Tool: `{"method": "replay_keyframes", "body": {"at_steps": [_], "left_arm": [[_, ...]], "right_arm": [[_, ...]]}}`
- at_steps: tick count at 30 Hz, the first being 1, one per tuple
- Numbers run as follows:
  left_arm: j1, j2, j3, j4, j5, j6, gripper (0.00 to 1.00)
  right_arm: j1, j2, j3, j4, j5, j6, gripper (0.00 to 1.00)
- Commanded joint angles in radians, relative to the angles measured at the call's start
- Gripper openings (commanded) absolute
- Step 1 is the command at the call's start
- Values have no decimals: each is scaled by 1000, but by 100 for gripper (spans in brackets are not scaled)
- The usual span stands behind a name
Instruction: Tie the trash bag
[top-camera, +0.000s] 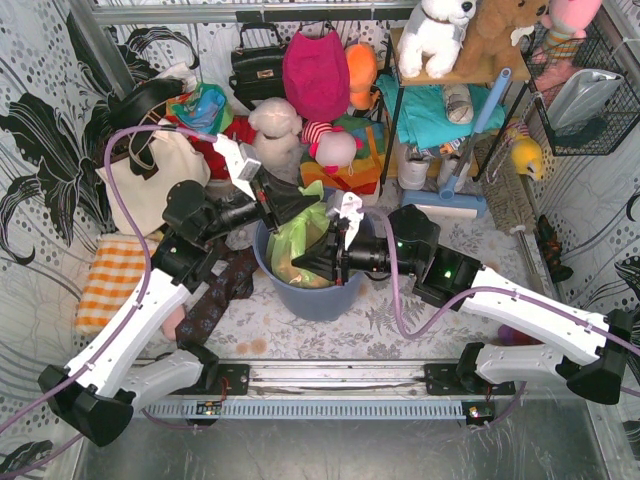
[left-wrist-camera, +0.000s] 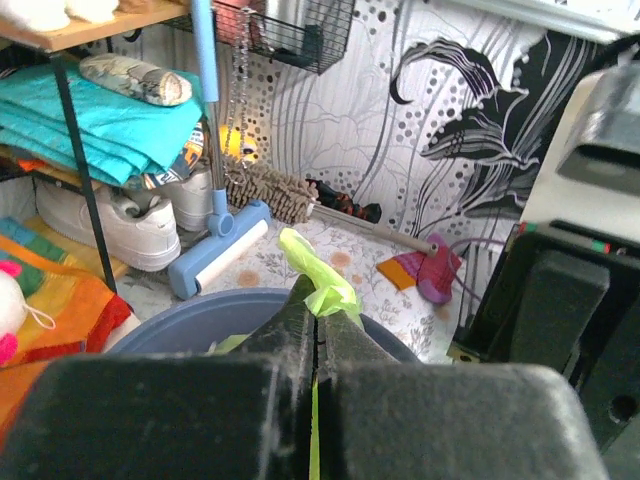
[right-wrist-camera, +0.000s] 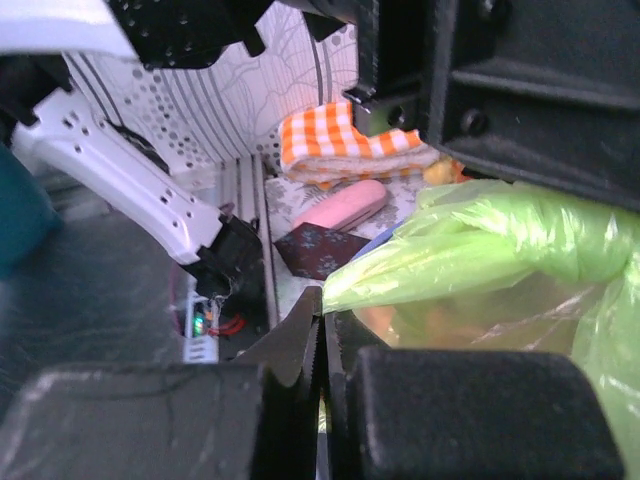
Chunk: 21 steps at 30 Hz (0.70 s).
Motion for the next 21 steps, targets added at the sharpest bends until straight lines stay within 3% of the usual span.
{"method": "replay_keyframes", "body": {"at_steps": [1, 9, 21], "left_arm": [[-9, -3, -21, 143, 129, 144, 0], [-9, 11, -8, 103, 151, 347, 0], [-9, 21, 1, 118, 168, 505, 0]], "right_arm": [[-4, -6, -3, 23, -100, -257, 0], [-4, -13, 6, -60, -235, -512, 0], [-5, -20, 40, -128, -317, -648, 0]]}}
